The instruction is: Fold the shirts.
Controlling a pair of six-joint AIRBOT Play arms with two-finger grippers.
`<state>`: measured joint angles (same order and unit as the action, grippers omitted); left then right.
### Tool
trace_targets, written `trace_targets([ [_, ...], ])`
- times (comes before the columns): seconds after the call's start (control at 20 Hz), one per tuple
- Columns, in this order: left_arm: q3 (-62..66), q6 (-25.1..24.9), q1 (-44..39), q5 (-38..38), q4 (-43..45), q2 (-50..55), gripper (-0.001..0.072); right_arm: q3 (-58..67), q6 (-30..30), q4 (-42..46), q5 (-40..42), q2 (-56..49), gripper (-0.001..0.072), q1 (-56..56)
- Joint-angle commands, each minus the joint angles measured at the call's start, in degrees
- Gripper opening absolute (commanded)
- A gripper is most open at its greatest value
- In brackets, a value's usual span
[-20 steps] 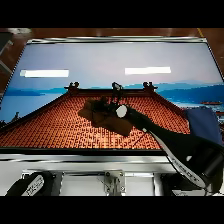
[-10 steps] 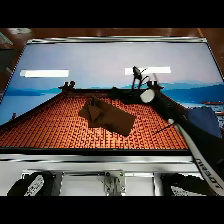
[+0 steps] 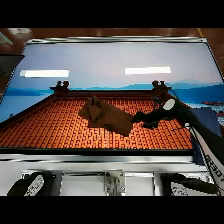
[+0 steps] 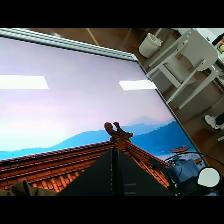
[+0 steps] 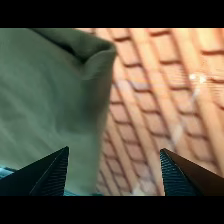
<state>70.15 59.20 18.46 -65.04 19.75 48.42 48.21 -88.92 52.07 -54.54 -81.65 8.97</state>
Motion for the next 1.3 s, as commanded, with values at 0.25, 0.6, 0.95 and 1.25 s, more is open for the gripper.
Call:
trace_targets([
  [0.25,0.0,0.6,0.0,0.0,-1.8,-0.1,0.0037,-2.5,11.3,-25.6,15.5,-4.8,0.0058,4.5],
  [0.6,-0.1,0.6,0.0,0.0,-1.7,-0.1,0.0037,17.8,17.4,-26.1,3.4,4.5,0.0061,-11.5],
  [0.95,0.0,1.9,0.0,-5.4,-1.7,-0.1,0.0037,26.4,7.3,-26.1,-4.2,6.9,0.0061,-36.9],
  [1.25,0.0,5.7,0.0,-5.6,-1.8,-1.0,0.0038,26.4,7.3,-21.5,-4.5,6.9,0.0061,-55.7],
])
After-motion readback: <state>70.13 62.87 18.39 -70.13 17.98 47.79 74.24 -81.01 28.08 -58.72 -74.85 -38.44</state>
